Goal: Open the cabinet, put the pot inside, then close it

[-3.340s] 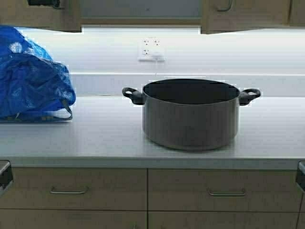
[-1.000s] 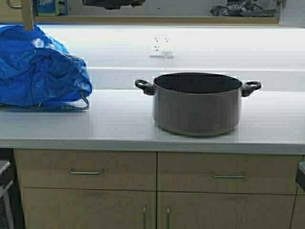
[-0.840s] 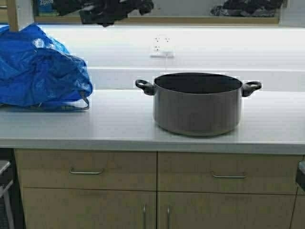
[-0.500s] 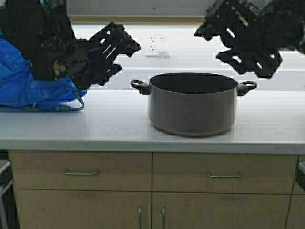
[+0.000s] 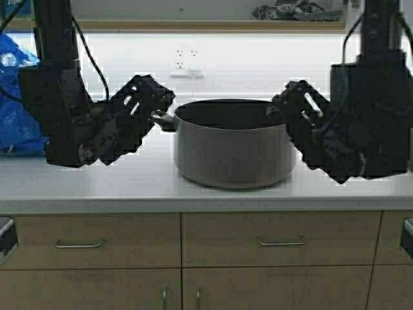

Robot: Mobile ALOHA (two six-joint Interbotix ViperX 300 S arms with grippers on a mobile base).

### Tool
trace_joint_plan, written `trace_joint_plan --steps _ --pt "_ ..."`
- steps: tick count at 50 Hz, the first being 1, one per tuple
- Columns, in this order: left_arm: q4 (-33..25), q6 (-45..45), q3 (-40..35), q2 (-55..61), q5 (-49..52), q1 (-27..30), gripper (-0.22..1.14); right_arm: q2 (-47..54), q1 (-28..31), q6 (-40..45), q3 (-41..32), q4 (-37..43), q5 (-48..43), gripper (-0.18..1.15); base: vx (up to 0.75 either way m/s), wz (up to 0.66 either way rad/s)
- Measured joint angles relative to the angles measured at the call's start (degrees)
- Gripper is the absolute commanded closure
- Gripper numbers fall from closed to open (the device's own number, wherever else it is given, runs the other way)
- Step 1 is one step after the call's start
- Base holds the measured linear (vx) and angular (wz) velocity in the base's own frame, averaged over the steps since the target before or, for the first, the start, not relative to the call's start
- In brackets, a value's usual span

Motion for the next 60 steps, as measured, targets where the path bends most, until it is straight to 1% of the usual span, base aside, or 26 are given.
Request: trace_joint_plan --steps 4,12,19,25,30,35,54,60 --pt "-0.18 -0.70 -1.05 1.41 -0.18 2.20 -0.06 3.52 -2.55 0.97 -2.20 -0.18 -2.46 0.01 0.04 -0.14" --pt "-0.26 -4.13 -2.81 4.39 -0.97 4.39 -0.06 5.89 -9.84 1.49 -4.31 -5.01 -3.34 0.01 0.05 -0.16" --pt "-0.79 -7.29 -4.31 7.29 -1.76 6.15 -0.06 5.89 -16.26 1.58 -5.71 -12.83 -3.34 0.01 0.04 -0.06" --pt "-1.32 -8.96 -5.80 9.84 -2.46 7.56 -0.06 6.86 -21.27 1.76 -9.23 -20.74 -3.34 0.01 0.05 -0.06" --pt "-1.32 -10.46 -6.77 11.07 -3.34 7.73 -0.06 8.61 -23.91 2.46 -12.13 -23.99 -3.34 0.01 0.06 -0.03" --pt "-1.32 -12.57 -7.12 11.34 -3.69 8.35 -0.06 9.84 -24.87 2.90 -13.80 -24.70 -3.34 0.01 0.08 0.01" --pt "-1.41 -12.66 -5.98 11.43 -5.01 8.70 -0.06 11.78 -25.58 3.16 -14.59 -23.99 -3.34 0.01 0.14 0.00" --pt "-1.41 -12.83 -5.89 11.95 -5.10 9.32 -0.06 13.89 -25.84 3.34 -16.79 -23.29 -3.43 0.01 0.14 0.00"
